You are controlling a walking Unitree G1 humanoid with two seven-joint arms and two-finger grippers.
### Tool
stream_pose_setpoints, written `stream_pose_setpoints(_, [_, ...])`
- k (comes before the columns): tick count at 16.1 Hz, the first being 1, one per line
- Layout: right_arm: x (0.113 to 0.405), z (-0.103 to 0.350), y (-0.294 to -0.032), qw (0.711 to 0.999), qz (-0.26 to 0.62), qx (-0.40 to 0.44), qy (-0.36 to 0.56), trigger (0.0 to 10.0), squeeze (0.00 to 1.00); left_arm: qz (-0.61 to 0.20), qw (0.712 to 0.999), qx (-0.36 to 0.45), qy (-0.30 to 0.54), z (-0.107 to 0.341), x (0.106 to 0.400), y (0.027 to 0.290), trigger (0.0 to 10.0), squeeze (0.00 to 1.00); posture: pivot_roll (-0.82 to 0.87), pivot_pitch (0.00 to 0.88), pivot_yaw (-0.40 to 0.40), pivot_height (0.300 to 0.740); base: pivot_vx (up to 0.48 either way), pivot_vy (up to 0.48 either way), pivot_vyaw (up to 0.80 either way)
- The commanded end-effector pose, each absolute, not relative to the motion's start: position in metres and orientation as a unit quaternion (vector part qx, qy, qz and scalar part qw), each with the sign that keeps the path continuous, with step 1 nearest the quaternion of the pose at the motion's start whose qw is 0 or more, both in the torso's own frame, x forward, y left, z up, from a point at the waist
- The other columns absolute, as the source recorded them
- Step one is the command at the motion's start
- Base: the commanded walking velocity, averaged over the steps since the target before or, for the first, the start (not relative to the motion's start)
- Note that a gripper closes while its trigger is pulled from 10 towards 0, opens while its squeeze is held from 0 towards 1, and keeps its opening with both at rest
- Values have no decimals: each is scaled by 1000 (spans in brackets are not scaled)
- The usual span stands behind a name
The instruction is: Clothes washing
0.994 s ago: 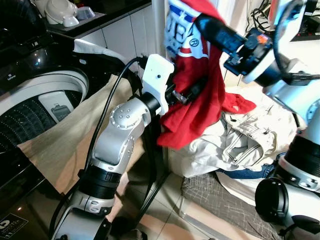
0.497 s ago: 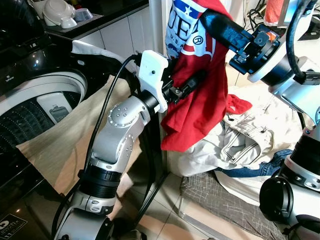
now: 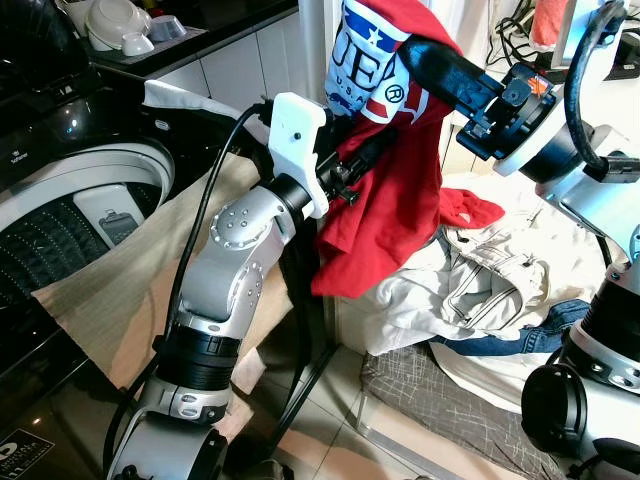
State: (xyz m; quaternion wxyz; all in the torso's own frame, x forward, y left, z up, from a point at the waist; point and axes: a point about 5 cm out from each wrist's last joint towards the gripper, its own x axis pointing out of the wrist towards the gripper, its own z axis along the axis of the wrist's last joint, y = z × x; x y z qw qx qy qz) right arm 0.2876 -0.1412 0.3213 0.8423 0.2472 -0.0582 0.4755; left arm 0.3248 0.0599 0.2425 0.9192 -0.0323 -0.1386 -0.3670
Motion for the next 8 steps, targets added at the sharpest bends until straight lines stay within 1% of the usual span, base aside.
stream_pose_setpoints(1, [284,323,-141,850,469,229,-66,10000,0,-344,927,-38,-142,247,330,68,0,0,-86,0,104,740,0,0,0])
stream_pose_setpoints(2, [284,318,-142,857,460,223,-59,10000,169,-327,932,-42,-148,250,333,72,0,0,-86,0,104,740,0,0,0])
stream_pose_setpoints(3, [283,314,-144,862,453,223,-53,10000,1000,-304,939,-41,-154,254,337,79,0,0,-84,0,104,740,0,0,0])
stream_pose_setpoints(4, [283,313,-144,864,448,222,-52,10000,1000,-301,940,-40,-154,254,338,80,0,0,-84,0,104,740,0,0,0])
stream_pose_setpoints(6, [283,306,-149,878,426,212,-47,10000,1000,-271,948,-36,-162,259,343,90,0,0,-86,0,110,740,0,0,0])
stream_pose_setpoints(8, [281,303,-152,884,417,207,-43,10000,1000,-258,951,-39,-167,263,346,95,0,0,-88,0,112,740,0,0,0])
